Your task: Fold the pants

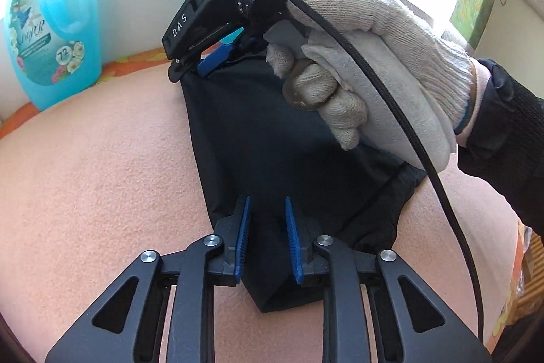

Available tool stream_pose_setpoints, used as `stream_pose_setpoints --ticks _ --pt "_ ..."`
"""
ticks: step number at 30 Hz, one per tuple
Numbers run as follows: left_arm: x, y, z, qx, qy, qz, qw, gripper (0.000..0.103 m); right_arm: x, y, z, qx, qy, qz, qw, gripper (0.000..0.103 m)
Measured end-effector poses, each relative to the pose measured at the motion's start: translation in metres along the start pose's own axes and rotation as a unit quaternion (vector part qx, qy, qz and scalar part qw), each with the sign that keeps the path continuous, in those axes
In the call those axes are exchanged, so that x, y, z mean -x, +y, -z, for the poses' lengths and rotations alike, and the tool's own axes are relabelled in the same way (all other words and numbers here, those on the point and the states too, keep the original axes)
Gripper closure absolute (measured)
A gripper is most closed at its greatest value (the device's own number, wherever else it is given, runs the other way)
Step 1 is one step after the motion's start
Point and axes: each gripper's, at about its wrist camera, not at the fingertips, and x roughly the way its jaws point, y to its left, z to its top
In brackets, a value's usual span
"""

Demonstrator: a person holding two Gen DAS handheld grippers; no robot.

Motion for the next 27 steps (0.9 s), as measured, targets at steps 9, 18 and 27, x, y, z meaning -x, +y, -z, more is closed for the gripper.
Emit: stream_pose_setpoints --ticks 9,18,27 --pt "0.011 0.018 0.006 0.066 -0.004 -0.005 0.9978 0.052 0.009 0.027 0.007 0.004 0.046 0.053 0.998 0.05" --pt "0.008 0.02 0.009 0.078 -0.011 -0.005 0.9968 0.052 -0.013 0.048 0.014 0.053 0.082 0.148 0.984 0.049" --pt "-0.009 0.019 -0.007 0.101 0.008 0.002 0.9948 0.048 0.016 0.022 0.012 0.0 0.052 0.081 0.995 0.095"
